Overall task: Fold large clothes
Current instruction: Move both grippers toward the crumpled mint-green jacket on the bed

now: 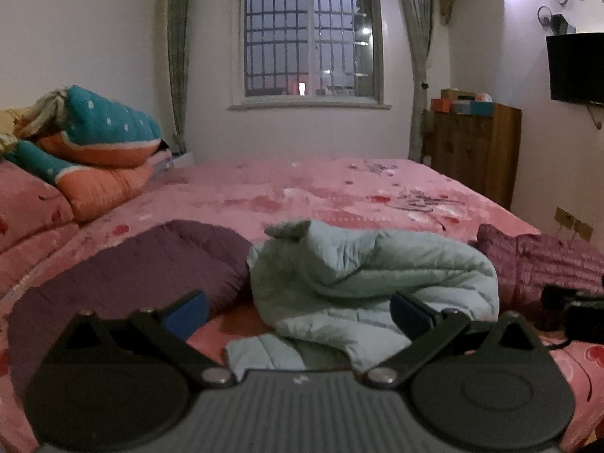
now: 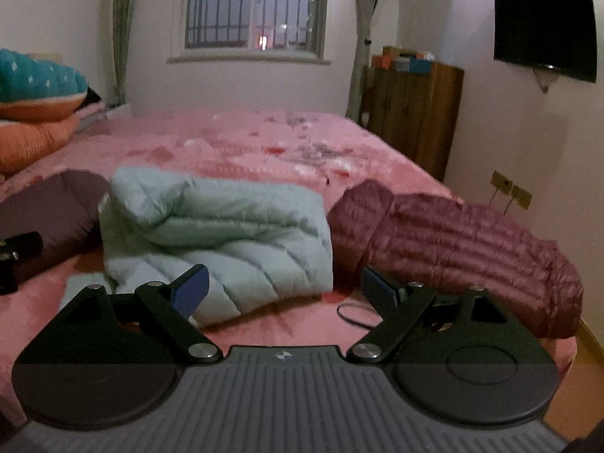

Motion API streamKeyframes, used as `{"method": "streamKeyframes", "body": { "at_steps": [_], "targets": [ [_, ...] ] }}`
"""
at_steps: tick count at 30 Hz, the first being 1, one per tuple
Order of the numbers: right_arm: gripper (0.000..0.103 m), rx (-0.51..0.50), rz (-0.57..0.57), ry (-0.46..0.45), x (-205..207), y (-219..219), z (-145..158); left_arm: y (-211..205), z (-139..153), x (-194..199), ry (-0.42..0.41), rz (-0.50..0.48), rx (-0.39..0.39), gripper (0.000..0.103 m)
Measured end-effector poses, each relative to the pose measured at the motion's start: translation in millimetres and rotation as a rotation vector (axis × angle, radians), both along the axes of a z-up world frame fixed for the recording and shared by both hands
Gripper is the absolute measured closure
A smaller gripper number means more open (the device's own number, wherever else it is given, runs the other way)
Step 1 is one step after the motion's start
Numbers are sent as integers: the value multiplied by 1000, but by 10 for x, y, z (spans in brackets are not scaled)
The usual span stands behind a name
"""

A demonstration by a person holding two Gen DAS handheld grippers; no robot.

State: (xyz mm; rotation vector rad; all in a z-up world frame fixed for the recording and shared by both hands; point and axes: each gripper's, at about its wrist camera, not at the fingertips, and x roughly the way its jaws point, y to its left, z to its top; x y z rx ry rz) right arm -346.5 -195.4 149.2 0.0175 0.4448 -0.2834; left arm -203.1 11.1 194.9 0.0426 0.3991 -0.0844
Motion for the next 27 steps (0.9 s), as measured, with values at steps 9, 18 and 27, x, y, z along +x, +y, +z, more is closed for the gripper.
{"method": "streamKeyframes", "body": {
  "at_steps": [9,18,27],
  "targets": [
    [0,3,17,-103,-246,94,446,59,233,-181,-60,5,-12,1],
    [0,19,32,-142,-373,147,585,72,347,-309,-104,-7,-20,1],
    [0,7,60,-202,-512,224,607,63,356,-346,-109,-15,-31,1]
  ]
}}
